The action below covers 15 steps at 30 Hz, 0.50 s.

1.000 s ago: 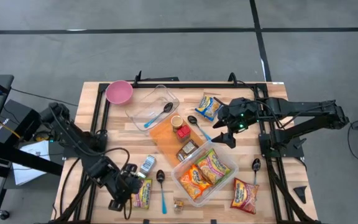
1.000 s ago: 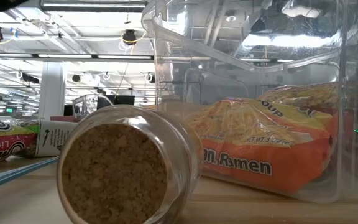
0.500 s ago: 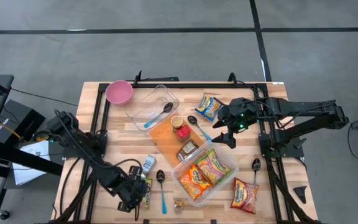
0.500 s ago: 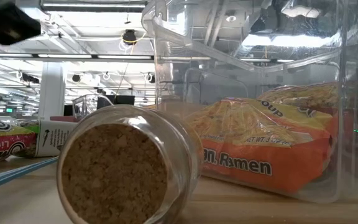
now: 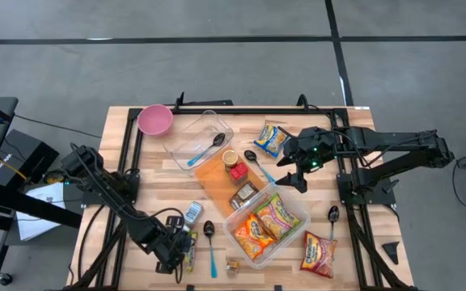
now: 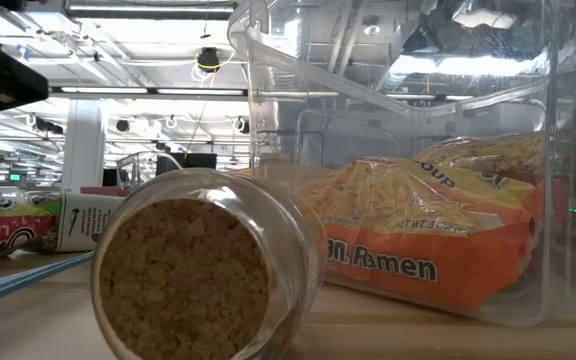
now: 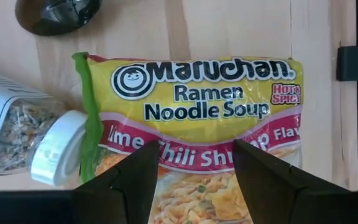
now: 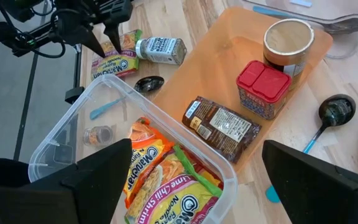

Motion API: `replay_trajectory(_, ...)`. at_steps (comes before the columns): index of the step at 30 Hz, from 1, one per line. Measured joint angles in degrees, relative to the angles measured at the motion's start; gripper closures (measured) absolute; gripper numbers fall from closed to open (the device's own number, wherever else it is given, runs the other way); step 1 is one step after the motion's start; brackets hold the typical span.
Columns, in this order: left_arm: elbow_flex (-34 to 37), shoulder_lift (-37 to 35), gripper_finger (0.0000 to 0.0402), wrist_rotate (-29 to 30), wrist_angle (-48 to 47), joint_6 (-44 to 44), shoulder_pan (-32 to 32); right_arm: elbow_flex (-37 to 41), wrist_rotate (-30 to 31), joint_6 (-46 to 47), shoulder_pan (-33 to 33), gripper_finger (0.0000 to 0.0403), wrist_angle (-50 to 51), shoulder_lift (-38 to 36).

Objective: Pick & Place Food Item
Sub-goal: Put the green noodle pack into the bottom transparent bin

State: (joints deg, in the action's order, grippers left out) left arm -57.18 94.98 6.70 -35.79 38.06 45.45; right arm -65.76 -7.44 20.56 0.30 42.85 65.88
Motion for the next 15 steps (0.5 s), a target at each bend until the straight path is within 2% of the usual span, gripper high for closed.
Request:
replay_trajectory(6,0.19,0.04,0.0220,0.86,0.35,-0.06,0.04,0.00,0.00,0.00,0.00,0.0046,0.00,0.00)
replay_trajectory(15,0.21,0.11,0.0334,0.90,0.30,3.09,0.02,0.00,0.00,-0.04,-0.04,0.0046,0.00,0.01)
